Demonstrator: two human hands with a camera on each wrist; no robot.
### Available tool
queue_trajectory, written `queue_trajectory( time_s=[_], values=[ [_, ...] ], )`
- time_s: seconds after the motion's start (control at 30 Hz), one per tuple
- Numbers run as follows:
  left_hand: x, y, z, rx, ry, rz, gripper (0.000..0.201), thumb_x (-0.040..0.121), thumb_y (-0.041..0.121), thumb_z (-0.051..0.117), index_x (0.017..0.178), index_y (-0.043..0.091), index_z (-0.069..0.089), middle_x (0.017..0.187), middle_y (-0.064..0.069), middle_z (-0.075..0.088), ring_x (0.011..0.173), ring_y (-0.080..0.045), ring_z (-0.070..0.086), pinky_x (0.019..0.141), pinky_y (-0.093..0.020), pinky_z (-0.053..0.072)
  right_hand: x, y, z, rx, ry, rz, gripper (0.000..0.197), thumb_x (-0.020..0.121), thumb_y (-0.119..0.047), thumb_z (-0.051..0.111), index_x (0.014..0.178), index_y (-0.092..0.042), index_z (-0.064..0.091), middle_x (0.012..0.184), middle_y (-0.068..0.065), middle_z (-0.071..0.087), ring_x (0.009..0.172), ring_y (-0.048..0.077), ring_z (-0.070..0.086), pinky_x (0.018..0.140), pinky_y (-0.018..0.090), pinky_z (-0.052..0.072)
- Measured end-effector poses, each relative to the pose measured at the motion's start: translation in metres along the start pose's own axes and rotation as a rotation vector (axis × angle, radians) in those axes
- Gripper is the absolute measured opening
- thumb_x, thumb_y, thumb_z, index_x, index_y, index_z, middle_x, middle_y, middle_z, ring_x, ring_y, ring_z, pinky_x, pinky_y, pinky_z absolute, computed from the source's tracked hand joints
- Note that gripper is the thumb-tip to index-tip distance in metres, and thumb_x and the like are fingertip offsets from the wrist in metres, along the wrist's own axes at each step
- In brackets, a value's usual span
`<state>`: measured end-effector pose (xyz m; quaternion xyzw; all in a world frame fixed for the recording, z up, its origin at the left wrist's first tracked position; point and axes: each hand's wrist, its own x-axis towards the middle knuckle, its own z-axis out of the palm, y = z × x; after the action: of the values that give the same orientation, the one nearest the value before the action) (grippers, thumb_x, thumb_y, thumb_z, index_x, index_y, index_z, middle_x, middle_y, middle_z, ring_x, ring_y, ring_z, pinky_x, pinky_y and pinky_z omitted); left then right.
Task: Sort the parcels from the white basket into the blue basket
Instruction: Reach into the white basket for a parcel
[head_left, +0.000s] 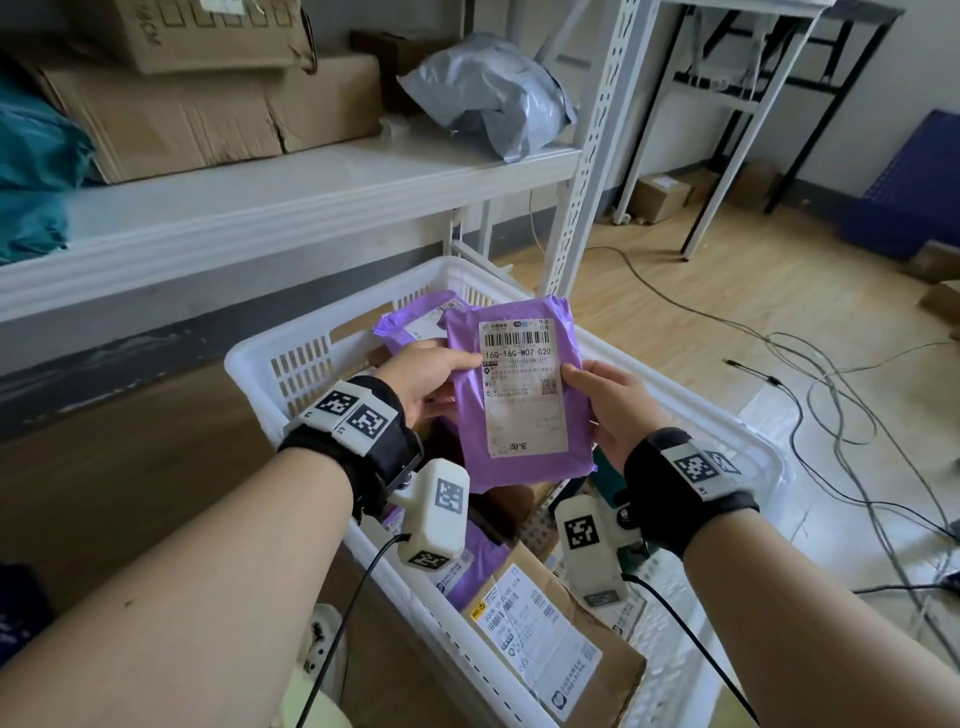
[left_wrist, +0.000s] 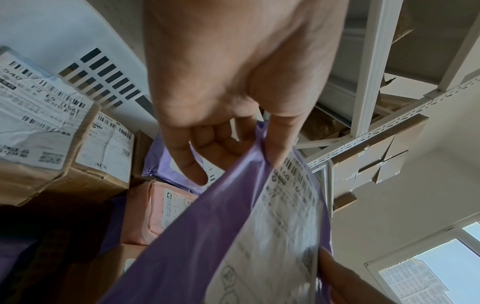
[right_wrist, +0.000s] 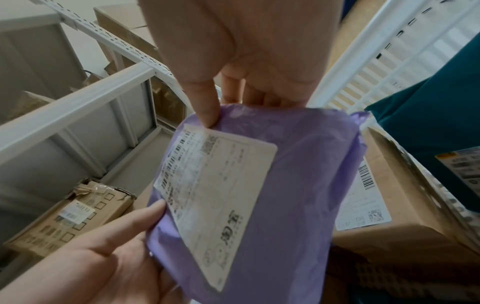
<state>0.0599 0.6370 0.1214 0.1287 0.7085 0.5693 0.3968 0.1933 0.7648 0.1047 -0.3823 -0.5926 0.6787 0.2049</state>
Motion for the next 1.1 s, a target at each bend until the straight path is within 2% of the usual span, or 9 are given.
queue_trajectory(
  time_s=[0.13, 0.3, 0.4, 0.57, 0.67, 0.8, 0.87, 0.93, 1.1],
  values=[
    [0.005, -0.001, -0.002, -0.003, -0.002, -0.006, 0.003, 0.091, 0.011, 0.058, 0.089, 0.013, 0.059, 0.089, -0.008, 0.064, 0.072, -0.017, 0.057, 0.058, -0.026, 0.049, 0.004, 0.000, 0.003, -0.009, 0.005, 0.004, 0.013, 0.093, -0.010, 0.055, 0.083, -0.008, 0.062, 0.078, 0.007, 0.064, 0.064, 0.017, 0.059, 0.055, 0.025, 0.049],
    [0.008, -0.003, -0.004, 0.000, -0.021, 0.002, 0.014, 0.091, 0.006, 0.056, 0.080, 0.014, 0.058, 0.080, -0.003, 0.063, 0.070, -0.016, 0.056, 0.060, -0.026, 0.048, 0.010, 0.003, 0.005, -0.051, -0.021, -0.006, 0.010, 0.092, -0.012, 0.058, 0.086, -0.008, 0.065, 0.081, 0.007, 0.067, 0.071, 0.019, 0.062, 0.069, 0.032, 0.053],
    [0.010, -0.005, -0.005, 0.025, -0.042, -0.008, 0.016, 0.092, 0.004, 0.055, 0.080, 0.014, 0.058, 0.078, -0.002, 0.064, 0.070, -0.015, 0.058, 0.063, -0.026, 0.047, 0.013, 0.006, 0.006, -0.111, -0.047, -0.011, 0.007, 0.089, -0.012, 0.062, 0.090, -0.008, 0.068, 0.092, 0.010, 0.071, 0.082, 0.023, 0.067, 0.083, 0.040, 0.056],
    [0.023, -0.020, -0.010, 0.190, -0.001, -0.041, 0.009, 0.091, 0.009, 0.057, 0.098, 0.014, 0.057, 0.085, -0.002, 0.063, 0.076, -0.016, 0.059, 0.069, -0.026, 0.049, 0.020, 0.017, 0.009, -0.314, -0.019, 0.008, 0.005, 0.087, -0.013, 0.065, 0.084, -0.009, 0.067, 0.097, 0.014, 0.072, 0.093, 0.030, 0.068, 0.089, 0.048, 0.054],
    [0.034, -0.035, -0.022, 0.441, 0.093, 0.004, 0.009, 0.088, 0.014, 0.061, 0.096, 0.014, 0.059, 0.079, -0.001, 0.057, 0.071, -0.015, 0.056, 0.061, -0.020, 0.047, 0.029, 0.028, 0.017, -0.504, -0.028, 0.023, 0.014, 0.088, -0.012, 0.063, 0.097, -0.004, 0.069, 0.103, 0.013, 0.070, 0.086, 0.024, 0.066, 0.084, 0.037, 0.054],
    [0.054, -0.052, -0.048, 0.704, 0.240, 0.033, 0.037, 0.081, 0.019, 0.065, 0.116, 0.017, 0.054, 0.103, -0.006, 0.055, 0.102, -0.028, 0.058, 0.086, -0.033, 0.047, 0.052, 0.057, 0.040, -0.781, -0.159, 0.096, 0.021, 0.090, -0.019, 0.061, 0.106, -0.008, 0.068, 0.097, 0.004, 0.066, 0.083, 0.018, 0.058, 0.074, 0.026, 0.044],
    [0.064, -0.058, -0.056, 0.744, 0.243, 0.030, 0.023, 0.081, 0.016, 0.063, 0.102, 0.022, 0.056, 0.093, -0.005, 0.052, 0.091, -0.031, 0.058, 0.080, -0.033, 0.046, 0.066, 0.075, 0.056, -0.899, -0.242, 0.122, 0.022, 0.089, -0.017, 0.061, 0.107, -0.007, 0.068, 0.098, 0.006, 0.065, 0.084, 0.018, 0.057, 0.074, 0.026, 0.043],
    [0.075, -0.066, -0.061, 0.791, 0.209, -0.002, 0.018, 0.081, 0.013, 0.062, 0.088, 0.027, 0.052, 0.087, -0.008, 0.052, 0.082, -0.031, 0.055, 0.077, -0.032, 0.046, 0.083, 0.093, 0.069, -0.967, -0.294, 0.148, 0.028, 0.087, -0.019, 0.063, 0.109, -0.003, 0.066, 0.103, 0.012, 0.067, 0.090, 0.023, 0.062, 0.082, 0.032, 0.051],
    [0.100, -0.079, -0.059, 0.759, 0.183, -0.096, 0.005, 0.081, 0.010, 0.061, 0.084, 0.012, 0.064, 0.106, -0.011, 0.068, 0.103, -0.028, 0.062, 0.087, -0.031, 0.048, 0.105, 0.120, 0.079, -0.843, -0.498, 0.405, 0.034, 0.091, -0.008, 0.059, 0.120, 0.009, 0.054, 0.126, 0.028, 0.056, 0.109, 0.034, 0.060, 0.093, 0.051, 0.049]
  ],
)
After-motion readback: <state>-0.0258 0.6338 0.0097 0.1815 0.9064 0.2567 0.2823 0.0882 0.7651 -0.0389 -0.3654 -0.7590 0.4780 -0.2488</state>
